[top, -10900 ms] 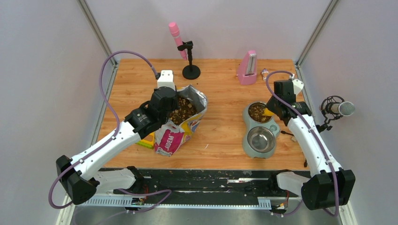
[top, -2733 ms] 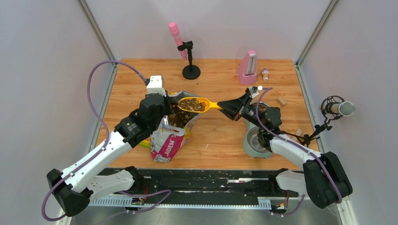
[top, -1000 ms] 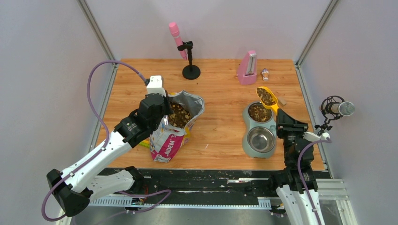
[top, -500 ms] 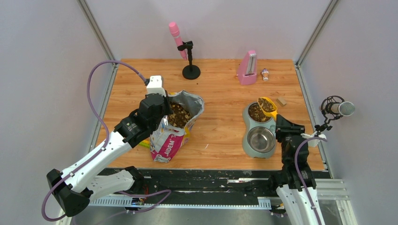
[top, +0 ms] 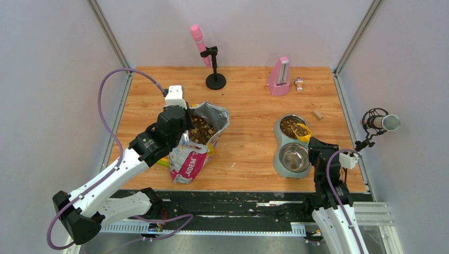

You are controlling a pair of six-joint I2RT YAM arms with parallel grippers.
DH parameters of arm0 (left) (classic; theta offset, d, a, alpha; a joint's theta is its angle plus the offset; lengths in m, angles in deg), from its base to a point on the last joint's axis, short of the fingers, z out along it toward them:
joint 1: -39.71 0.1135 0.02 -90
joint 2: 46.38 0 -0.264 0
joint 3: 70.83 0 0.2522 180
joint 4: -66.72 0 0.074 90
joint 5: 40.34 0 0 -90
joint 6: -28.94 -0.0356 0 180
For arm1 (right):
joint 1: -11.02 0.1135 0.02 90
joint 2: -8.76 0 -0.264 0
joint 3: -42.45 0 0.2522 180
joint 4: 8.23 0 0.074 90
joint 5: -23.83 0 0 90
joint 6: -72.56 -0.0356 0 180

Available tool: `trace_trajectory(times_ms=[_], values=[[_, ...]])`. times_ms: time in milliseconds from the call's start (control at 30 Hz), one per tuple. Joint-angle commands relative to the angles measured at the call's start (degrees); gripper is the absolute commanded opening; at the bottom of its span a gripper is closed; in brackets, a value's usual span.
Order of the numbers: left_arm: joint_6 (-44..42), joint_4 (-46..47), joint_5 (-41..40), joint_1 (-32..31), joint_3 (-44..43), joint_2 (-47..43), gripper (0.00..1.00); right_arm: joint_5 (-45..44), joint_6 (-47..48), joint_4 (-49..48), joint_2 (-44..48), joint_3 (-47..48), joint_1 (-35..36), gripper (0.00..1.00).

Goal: Serve the pet food

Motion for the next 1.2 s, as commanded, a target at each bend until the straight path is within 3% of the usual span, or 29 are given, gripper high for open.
trace_trajectory(times_ms=[0, 367, 767, 1167], values=[[1.2, 4.0, -1.8, -0.2, -0.8, -1.7, 0.00, -1.7, 1.8, -1.4, -2.1, 0.8, -0.2, 0.00], [1.2, 3.9, -2.2, -0.1, -0.1, -2.1, 0.00, -2.2, 3.0, -1.1, -6.9, 2.8, -0.2, 0.00], [1.2, 4.1, -2.4, -0.2, 0.4, -2.4, 0.00, -2.9, 8.4, 3.1, -18.3, 11.1, -0.2, 0.00], [1.0, 4.3, -2.3, -0.2, 0.7, -2.7, 0.00, -5.0, 12.6, 3.6, -20.7, 15.5, -0.2, 0.00]])
